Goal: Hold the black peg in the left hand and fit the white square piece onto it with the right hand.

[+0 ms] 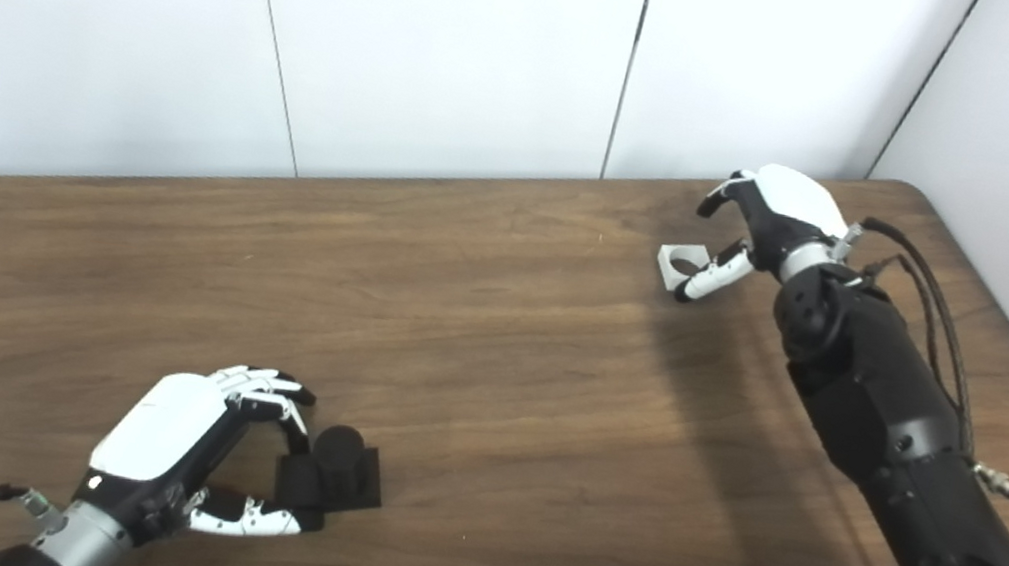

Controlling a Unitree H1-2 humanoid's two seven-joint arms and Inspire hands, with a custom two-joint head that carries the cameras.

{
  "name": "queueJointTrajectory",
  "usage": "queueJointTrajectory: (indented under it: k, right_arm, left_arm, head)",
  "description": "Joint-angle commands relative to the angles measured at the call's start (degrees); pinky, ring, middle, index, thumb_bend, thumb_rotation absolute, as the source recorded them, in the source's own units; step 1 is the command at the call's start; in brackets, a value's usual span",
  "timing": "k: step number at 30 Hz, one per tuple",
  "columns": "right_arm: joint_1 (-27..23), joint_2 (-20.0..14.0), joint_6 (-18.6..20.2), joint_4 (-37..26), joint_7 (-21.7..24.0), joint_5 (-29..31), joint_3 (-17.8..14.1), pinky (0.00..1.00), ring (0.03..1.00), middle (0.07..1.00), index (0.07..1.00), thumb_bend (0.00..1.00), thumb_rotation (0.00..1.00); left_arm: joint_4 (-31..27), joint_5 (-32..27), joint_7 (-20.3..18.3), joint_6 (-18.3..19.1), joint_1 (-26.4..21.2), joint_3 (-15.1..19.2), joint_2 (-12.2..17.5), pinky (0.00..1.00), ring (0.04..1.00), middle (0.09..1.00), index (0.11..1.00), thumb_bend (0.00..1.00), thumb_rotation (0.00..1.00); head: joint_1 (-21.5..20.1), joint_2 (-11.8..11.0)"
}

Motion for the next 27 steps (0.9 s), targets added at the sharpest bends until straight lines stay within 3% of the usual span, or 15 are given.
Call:
queueJointTrajectory:
  k: [1,27]
  right_arm:
    - [-3.12,-2.53,-1.23,-0.22,0.45,-1.37,0.15,1.00,0.991,0.928,0.698,0.91,0.18]
    - [-4.07,-0.99,-3.52,3.48,0.93,-3.52,2.19,1.00,0.979,0.920,0.677,0.86,0.19]
  left_arm:
    - [1.23,0.23,-4.10,0.02,2.13,-1.10,1.37,0.87,0.825,0.774,0.487,0.52,0.05]
    - [1.01,0.02,-4.11,-0.39,2.51,-0.83,1.17,0.87,0.826,0.777,0.487,0.52,0.05]
  head:
    - [-0.01,0.02]
    - [-0.21,0.06]
